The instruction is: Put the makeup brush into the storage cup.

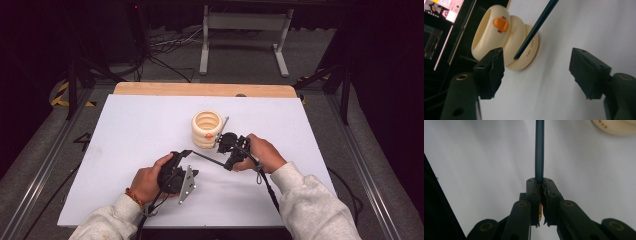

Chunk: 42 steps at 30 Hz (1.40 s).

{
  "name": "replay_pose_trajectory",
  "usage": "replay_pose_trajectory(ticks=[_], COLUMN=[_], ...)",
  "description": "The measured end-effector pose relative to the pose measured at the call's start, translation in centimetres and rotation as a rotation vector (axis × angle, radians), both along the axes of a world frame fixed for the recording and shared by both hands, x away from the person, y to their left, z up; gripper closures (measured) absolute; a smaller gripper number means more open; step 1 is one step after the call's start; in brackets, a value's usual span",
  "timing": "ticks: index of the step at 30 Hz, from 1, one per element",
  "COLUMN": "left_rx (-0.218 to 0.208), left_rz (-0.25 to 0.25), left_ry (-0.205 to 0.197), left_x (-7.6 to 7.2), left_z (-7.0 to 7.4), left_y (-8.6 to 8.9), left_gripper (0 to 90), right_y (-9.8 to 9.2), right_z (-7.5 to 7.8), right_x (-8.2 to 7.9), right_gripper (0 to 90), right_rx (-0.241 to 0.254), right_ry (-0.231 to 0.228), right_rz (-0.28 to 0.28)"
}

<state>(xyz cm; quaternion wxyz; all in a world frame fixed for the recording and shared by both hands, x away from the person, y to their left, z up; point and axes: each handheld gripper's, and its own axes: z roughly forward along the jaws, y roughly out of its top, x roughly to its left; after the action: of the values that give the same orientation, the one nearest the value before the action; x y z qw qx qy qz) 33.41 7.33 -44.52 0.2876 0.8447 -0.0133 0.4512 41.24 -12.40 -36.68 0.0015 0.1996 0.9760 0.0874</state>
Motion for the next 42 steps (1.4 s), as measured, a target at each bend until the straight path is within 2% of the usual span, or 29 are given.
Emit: replay_pose_trajectory(ticks=[3,4,5,7,8,11,14,15,16,18,20,23,25,26,33,37,42], left_rx=[0.022,0.033,0.067,0.099,0.135,0.177,0.235,0.235,0.261,0.270,0.309,0.323,0.330,0.369,0.396,0.399,0.372], left_rz=[-0.012,-0.016,-0.012,-0.006,0.001,-0.016,-0.027,-0.027,-0.020,-0.021,-0.028,-0.032,-0.025,-0.010,-0.004,0.000,0.000], left_ry=[-0.031,-0.047,-0.072,-0.102,-0.116,-0.135,-0.180,-0.180,-0.189,-0.195,-0.202,-0.212,-0.234,-0.244,-0.227,-0.216,-0.188], left_x=[0.0,0.0,0.0,-0.1,-0.2,-0.3,-0.7,-0.7,-0.7,-0.8,-0.8,-0.8,-0.9,-1.0,-0.9,-0.8,-0.6], left_z=[-0.2,-0.3,-0.3,-0.5,-0.5,-0.7,-1.0,-1.0,-1.1,-1.2,-1.4,-1.5,-1.7,-1.6,-1.6,-1.6,-1.4], left_y=[-0.5,-0.7,-0.9,-1.4,-1.5,-2.1,-2.7,-2.7,-3.1,-3.3,-3.5,-3.7,-3.9,-4.0,-4.1,-4.0,-3.8], left_gripper=[36.6,41.8,42.9,48.5,51.3,59.4,69.9,72.2,73.3,74.1,78.5,80.2,80.8,81.4,83.6,83.7,83.8], right_y=[0.6,1.0,1.2,1.6,1.8,2.1,2.4,2.5,2.6,2.8,2.9,2.9,3.0,3.0,3.5,3.6,3.3], right_z=[-0.1,-0.2,-0.3,-0.5,-0.6,-0.7,-0.8,-0.9,-1.0,-1.0,-1.1,-1.2,-1.1,-1.1,-0.9,-0.9,-0.7], right_x=[0.0,-0.1,-0.1,-0.1,0.0,0.0,0.0,0.0,0.0,0.0,0.0,0.0,0.0,0.0,-0.1,-0.1,-0.2], right_gripper=[84.9,84.8,84.8,84.8,84.8,84.8,84.8,84.8,84.8,84.8,84.8,84.7,84.7,84.7,84.3,84.1,82.2], right_rx=[0.009,-0.001,0.003,-0.004,-0.004,-0.003,0.002,0.009,0.007,0.004,0.002,-0.004,-0.008,-0.008,-0.033,-0.025,0.002], right_ry=[0.008,0.010,0.017,0.017,0.021,0.021,0.017,0.017,0.021,0.017,0.016,0.020,0.017,0.015,0.001,-0.004,-0.021], right_rz=[0.008,0.018,0.022,0.028,0.029,0.030,0.021,0.022,0.028,0.027,0.029,0.027,0.028,0.027,0.032,0.030,0.046])
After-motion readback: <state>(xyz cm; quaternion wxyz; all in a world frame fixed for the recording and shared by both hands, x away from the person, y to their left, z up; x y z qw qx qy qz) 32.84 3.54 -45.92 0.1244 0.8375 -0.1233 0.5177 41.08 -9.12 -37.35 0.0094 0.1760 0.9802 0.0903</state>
